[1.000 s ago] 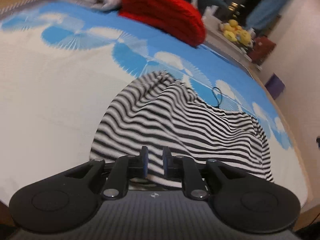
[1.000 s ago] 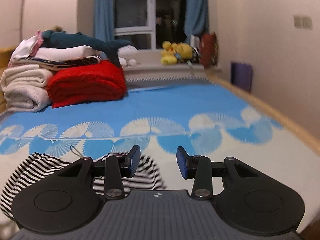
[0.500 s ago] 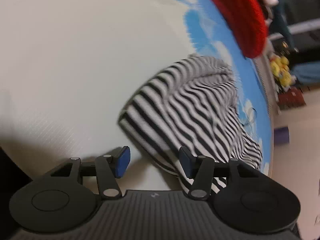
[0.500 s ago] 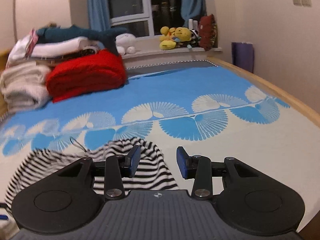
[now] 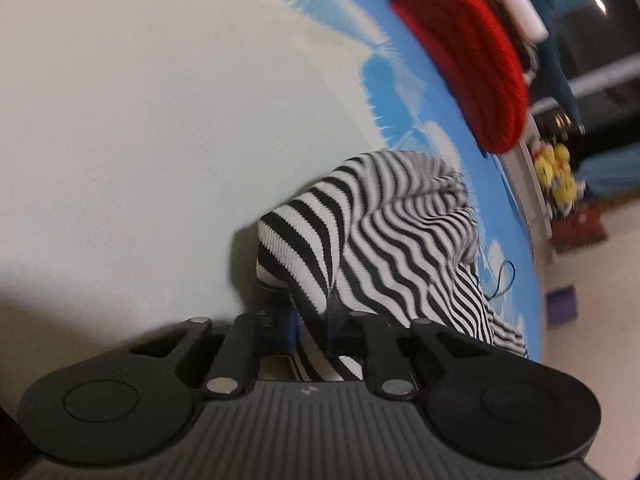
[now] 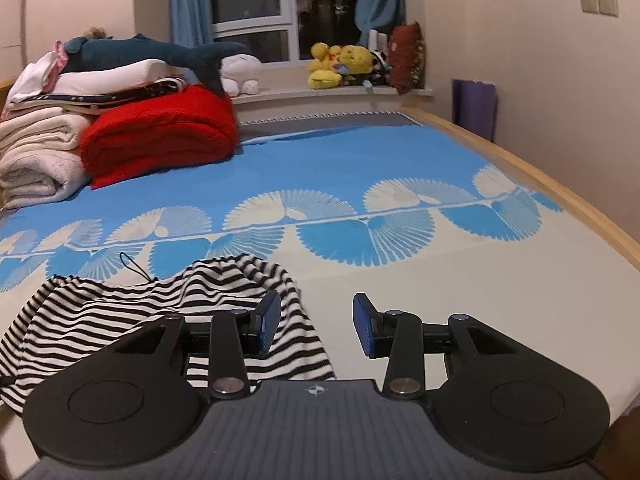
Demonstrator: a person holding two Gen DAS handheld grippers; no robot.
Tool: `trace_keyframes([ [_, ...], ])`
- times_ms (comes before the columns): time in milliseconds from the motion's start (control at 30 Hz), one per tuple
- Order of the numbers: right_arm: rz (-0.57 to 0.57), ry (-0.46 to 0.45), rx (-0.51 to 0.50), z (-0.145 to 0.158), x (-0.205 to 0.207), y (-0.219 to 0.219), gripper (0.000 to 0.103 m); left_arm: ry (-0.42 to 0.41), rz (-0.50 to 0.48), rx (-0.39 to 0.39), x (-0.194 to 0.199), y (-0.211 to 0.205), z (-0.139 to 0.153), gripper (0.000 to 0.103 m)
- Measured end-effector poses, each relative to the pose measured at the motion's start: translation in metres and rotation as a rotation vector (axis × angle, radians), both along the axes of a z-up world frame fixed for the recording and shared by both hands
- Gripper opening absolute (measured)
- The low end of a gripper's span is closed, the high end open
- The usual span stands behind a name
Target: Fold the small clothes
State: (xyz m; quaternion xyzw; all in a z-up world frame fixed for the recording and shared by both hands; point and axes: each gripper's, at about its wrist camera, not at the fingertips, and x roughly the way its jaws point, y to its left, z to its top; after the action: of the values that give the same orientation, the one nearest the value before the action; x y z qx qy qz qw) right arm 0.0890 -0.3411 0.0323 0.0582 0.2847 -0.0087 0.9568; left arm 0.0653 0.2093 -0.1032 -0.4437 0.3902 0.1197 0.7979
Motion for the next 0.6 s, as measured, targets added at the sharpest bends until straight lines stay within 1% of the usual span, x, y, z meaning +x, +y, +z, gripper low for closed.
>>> trace_keyframes([
  [67, -0.014, 0.009, 0.007, -0.001, 0.001, -0.004, 0.041, -0.039, -0.027, 0.053, -0.005, -0.003, 0.018, 0.01],
  [133, -0.029, 0.016, 0.013, -0.002, 0.001, -0.007, 0.041, -0.079, -0.035, 0.088, -0.012, -0.002, 0.038, 0.009],
  [267, -0.059, 0.018, 0.044, -0.003, 0.003, -0.012, 0.041, -0.082, -0.004, 0.146, -0.03, 0.013, 0.061, 0.009],
  [300, -0.063, 0.019, 0.05, -0.003, 0.004, -0.015, 0.041, -0.06, -0.007, 0.182, -0.032, 0.017, 0.06, 0.009],
  [333, -0.066, 0.021, 0.055, -0.004, 0.006, -0.014, 0.041, -0.003, -0.023, 0.22, -0.03, 0.019, 0.056, 0.009],
  [400, -0.064, 0.025, 0.06, -0.005, 0.008, -0.012, 0.041, 0.084, -0.035, 0.241, -0.029, 0.025, 0.053, 0.009],
  [433, -0.06, 0.025, 0.06, -0.004, 0.009, -0.011, 0.041, 0.088, -0.042, 0.261, -0.029, 0.024, 0.057, 0.009],
  [467, -0.056, 0.024, 0.059, -0.004, 0.01, -0.009, 0.041, 0.074, -0.055, 0.296, -0.028, 0.019, 0.065, 0.009],
  [500, -0.052, 0.023, 0.059, -0.004, 0.01, -0.008, 0.041, 0.054, -0.081, 0.348, -0.026, 0.01, 0.076, 0.009],
  [533, -0.049, 0.023, 0.061, -0.004, 0.011, -0.007, 0.041, 0.032, -0.113, 0.408, -0.022, -0.002, 0.089, 0.009],
  [600, -0.046, 0.021, 0.068, -0.003, 0.012, -0.008, 0.041, 0.002, -0.167, 0.5, -0.013, -0.028, 0.113, 0.009],
])
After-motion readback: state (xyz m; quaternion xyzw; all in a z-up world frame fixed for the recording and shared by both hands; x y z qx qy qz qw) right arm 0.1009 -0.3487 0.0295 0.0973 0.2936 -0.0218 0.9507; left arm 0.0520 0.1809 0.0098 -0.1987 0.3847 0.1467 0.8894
